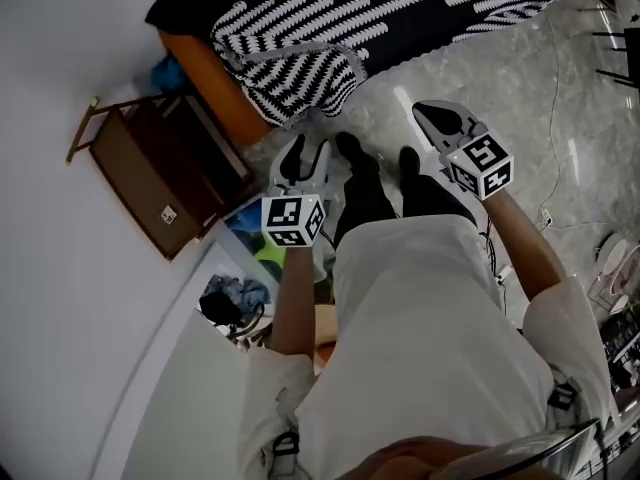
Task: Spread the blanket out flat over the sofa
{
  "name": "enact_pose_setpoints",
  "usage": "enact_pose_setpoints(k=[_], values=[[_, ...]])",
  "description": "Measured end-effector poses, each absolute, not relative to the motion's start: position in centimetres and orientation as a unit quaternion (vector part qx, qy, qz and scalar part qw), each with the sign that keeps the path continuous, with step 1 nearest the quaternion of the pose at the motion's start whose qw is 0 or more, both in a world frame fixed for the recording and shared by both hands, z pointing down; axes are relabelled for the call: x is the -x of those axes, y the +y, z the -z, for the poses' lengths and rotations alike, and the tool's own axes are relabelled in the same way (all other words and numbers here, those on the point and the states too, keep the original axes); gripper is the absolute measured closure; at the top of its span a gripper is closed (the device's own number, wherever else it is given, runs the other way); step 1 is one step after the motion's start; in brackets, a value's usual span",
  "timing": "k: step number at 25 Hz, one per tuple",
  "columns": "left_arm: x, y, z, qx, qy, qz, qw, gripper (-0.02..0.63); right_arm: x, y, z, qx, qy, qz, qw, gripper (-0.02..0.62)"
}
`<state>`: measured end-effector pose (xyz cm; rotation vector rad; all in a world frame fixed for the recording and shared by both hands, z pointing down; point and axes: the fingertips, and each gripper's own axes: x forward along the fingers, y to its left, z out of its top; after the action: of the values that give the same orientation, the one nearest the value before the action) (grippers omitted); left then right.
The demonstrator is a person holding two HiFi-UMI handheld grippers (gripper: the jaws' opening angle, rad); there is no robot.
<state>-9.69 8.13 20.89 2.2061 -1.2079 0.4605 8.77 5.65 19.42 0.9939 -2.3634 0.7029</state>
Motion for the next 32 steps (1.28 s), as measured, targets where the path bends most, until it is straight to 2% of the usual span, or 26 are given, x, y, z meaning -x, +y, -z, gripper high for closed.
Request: enact_pose_setpoints(k=[14, 32], values=[[7.6, 4.2, -30.9, -0.821, -0.413, -0.193, 0.343, 0.423, -8.7, 2.0, -27.6, -0.388, -0.830, -0.303, 0.261, 0.594], [2.4, -1.0, -47.0, -0.758, -0.480, -0.214, 0.386, 0.423, -12.2, -3.4, -44.4, -0.292, -0.839, -0.340, 0.308, 0.594]])
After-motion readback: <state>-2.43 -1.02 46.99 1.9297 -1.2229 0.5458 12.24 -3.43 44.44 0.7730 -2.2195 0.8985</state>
